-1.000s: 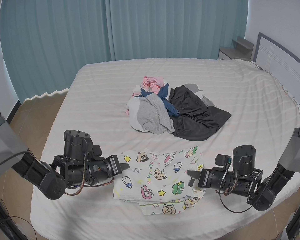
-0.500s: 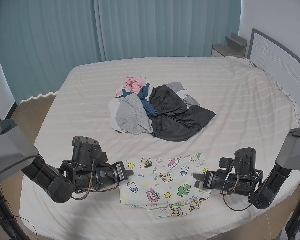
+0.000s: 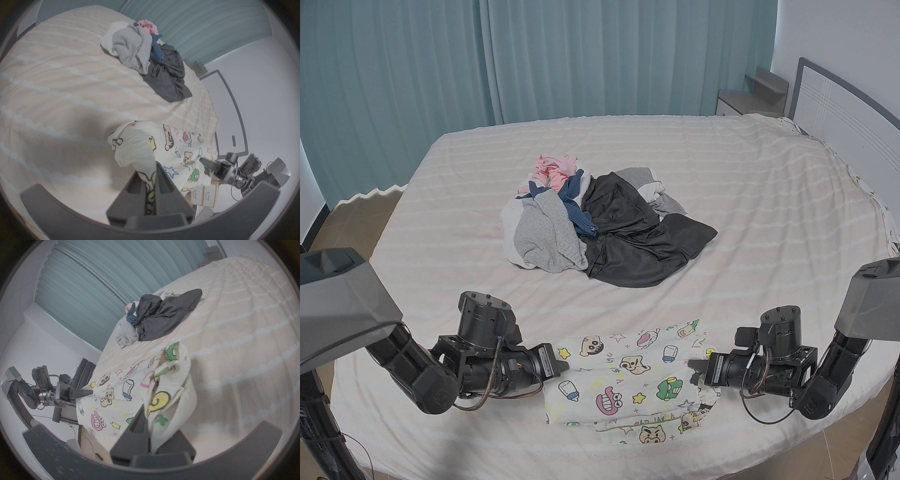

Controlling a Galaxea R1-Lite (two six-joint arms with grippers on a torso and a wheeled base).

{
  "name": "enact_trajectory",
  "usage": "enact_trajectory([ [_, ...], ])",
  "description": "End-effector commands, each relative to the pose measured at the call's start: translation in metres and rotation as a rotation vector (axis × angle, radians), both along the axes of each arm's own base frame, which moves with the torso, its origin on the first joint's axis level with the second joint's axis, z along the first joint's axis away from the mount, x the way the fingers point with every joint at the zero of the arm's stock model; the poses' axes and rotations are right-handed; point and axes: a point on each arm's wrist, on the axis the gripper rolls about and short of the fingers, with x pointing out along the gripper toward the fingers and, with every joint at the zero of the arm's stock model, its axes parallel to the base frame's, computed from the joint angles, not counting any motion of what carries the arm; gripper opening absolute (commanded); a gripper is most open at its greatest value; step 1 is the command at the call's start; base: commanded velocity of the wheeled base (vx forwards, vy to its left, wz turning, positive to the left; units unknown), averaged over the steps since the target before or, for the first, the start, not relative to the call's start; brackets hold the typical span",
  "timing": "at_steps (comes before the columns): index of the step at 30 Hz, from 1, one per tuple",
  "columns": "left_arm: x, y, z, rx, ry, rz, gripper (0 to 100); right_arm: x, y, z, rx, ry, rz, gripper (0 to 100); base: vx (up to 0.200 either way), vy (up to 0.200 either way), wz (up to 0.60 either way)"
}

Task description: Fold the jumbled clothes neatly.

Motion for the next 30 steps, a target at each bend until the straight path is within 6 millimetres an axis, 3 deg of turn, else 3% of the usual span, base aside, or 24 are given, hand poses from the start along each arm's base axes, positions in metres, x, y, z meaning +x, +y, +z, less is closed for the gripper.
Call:
enact_trajectory([
  [1, 0.002, -0.001, -0.026, 0.043, 0.07, 0.005, 0, 0.005, -0.006, -0.022, -0.046, 0.054, -0.017, 0, 0.0, 0.0, 0.0],
  [13, 0.011, -0.004, -0.062, 0.138, 0.12, 0.047, 0, 0.004, -0.009, -0.052, -0.109, 0.135, -0.012, 0, 0.0, 0.0, 0.0],
  [30, 0.004, -0.007, -0.071, 0.254, 0.092, 0.025, 0, -0.008, -0.014, -0.065, -0.184, 0.183, 0.007, 0, 0.0, 0.0, 0.0],
])
